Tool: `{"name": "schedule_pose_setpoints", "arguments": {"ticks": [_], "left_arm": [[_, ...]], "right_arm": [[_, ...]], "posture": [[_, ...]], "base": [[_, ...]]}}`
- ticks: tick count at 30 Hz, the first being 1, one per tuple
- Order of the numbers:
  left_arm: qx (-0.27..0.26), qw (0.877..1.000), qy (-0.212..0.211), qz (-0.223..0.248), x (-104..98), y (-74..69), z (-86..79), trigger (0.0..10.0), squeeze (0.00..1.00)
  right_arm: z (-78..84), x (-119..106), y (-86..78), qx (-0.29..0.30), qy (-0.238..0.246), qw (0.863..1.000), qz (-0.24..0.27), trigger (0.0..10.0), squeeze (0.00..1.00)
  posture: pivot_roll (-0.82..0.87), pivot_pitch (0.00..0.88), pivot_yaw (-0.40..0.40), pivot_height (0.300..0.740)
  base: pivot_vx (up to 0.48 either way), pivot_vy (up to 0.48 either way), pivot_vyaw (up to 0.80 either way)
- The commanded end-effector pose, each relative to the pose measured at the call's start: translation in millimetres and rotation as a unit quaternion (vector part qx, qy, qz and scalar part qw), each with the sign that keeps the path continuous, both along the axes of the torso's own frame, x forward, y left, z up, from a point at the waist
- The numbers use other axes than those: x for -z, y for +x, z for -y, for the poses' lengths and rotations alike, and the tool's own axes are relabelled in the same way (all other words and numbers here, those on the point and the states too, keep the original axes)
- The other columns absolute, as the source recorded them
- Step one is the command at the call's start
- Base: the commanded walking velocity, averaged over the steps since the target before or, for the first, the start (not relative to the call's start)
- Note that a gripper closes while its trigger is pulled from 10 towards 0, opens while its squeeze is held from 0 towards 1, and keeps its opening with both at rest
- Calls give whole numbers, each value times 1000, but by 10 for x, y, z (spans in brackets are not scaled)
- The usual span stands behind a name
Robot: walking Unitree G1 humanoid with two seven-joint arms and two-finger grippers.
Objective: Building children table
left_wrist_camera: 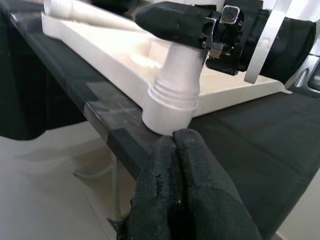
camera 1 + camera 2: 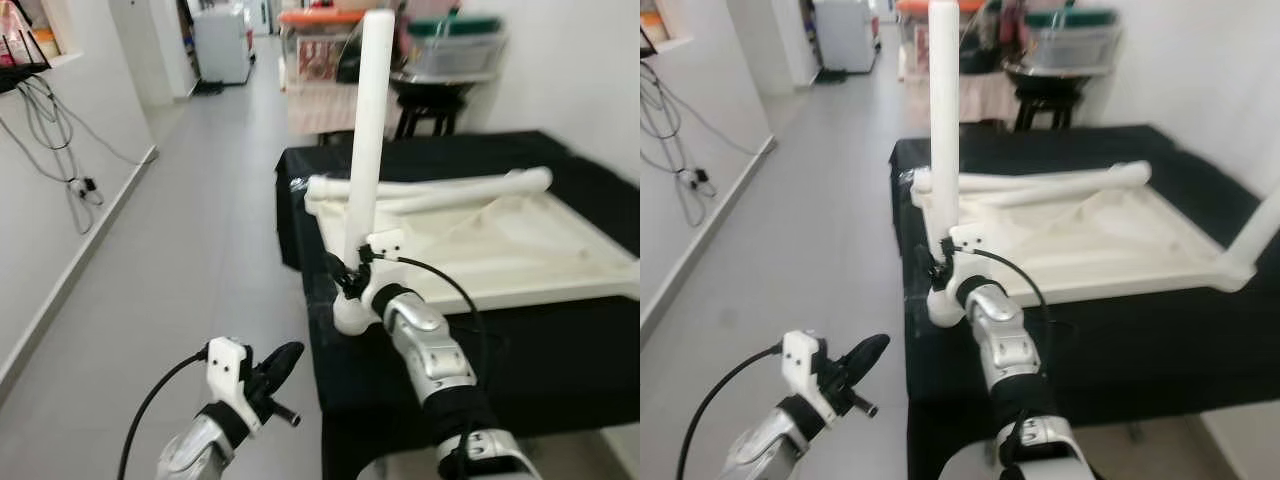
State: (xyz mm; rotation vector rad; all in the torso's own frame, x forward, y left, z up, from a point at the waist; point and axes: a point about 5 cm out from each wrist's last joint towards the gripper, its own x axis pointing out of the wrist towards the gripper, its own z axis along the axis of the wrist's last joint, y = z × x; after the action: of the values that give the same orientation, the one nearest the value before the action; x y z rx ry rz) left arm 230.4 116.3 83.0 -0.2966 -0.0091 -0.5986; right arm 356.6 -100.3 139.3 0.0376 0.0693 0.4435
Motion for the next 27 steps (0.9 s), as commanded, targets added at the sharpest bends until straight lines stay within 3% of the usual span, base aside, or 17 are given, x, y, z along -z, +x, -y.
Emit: {"name": "schedule_pose_setpoints", "arguments": {"ticks": [1, 2, 3, 4, 5, 6, 7, 10, 13, 16, 17, 19, 20, 23, 26, 27], "left_arm": [[0, 1000, 3, -8, 33, 10, -14, 10000, 0], [0, 1000, 3, -8, 33, 10, -14, 10000, 0], [-1, 1000, 3, -8, 32, 13, -13, 10000, 0], [-1, 1000, 3, -8, 33, 16, -12, 10000, 0], [-1, 1000, 3, -8, 34, 22, -10, 10000, 0], [-1, 1000, 3, -8, 35, 28, -5, 10000, 0], [-1, 1000, 3, -8, 35, 28, -5, 10000, 0], [-2, 1000, 3, -7, 35, 39, 2, 10000, 0], [-3, 1000, 4, -7, 35, 42, 6, 10000, 0], [-3, 1000, 4, -7, 36, 40, 6, 10000, 0], [-3, 1000, 4, -7, 39, 37, 6, 10000, 0], [-3, 1000, 4, -7, 39, 37, 6, 10000, 0], [-3, 1000, 4, -8, 41, 33, 9, 10000, 0], [-3, 1000, 3, -8, 43, 29, 12, 10000, 0], [-3, 1000, 0, -9, 42, 22, 23, 10000, 0], [-3, 1000, 0, -9, 42, 22, 23, 10000, 0]], "right_arm": [[-58, -277, 75, -82, 15, 996, 44, 10000, 1000], [-58, -277, 75, -82, 15, 996, 44, 10000, 1000], [-71, -332, 78, -119, 15, 991, 55, 10000, 1000], [-84, -388, 71, -175, 11, 982, 68, 10000, 188], [-85, -422, 66, -218, 3, 973, 75, 10000, 0], [-73, -447, 59, -277, -11, 958, 73, 10000, 0], [-73, -447, 59, -277, -11, 958, 73, 10000, 0], [-23, -458, 61, -365, -34, 929, 43, 10000, 0], [-28, -504, 124, -390, -35, 920, 23, 10000, 0], [-30, -508, 129, -393, -33, 919, 22, 10000, 0], [-40, -516, 138, -395, -27, 918, 20, 2706, 0], [-40, -516, 138, -395, -27, 918, 20, 2706, 0], [-46, -522, 148, -393, -17, 919, 18, 0, 0], [-33, -515, 157, -385, -2, 923, 18, 0, 0], [112, -361, 127, -341, 21, 940, 18, 0, 0], [112, -361, 127, -341, 21, 940, 18, 0, 0]], "posture": [[-26, 0, 13, 740], [-26, 0, 13, 740], [-26, 0, 13, 740], [-25, 0, 10, 740], [-18, 0, 7, 740], [-11, 0, 1, 740], [-11, 0, 1, 740], [-8, 0, -3, 740], [-3, 0, -4, 740], [3, 0, -5, 740], [6, 0, -6, 740], [6, 0, -6, 740], [9, 0, -6, 740], [8, 0, -7, 740], [-6, 0, -4, 740], [-6, 0, -4, 740]], "base": [[0, 0, 0], [0, 0, 0], [0, 0, 0], [0, 0, 0], [0, 0, 0], [0, 0, 0], [0, 0, 0], [0, 0, 0], [0, 0, 0], [0, 0, 0], [0, 0, 0], [0, 0, 0], [0, 0, 0], [0, 0, 0], [0, 0, 0], [0, 0, 0]]}}
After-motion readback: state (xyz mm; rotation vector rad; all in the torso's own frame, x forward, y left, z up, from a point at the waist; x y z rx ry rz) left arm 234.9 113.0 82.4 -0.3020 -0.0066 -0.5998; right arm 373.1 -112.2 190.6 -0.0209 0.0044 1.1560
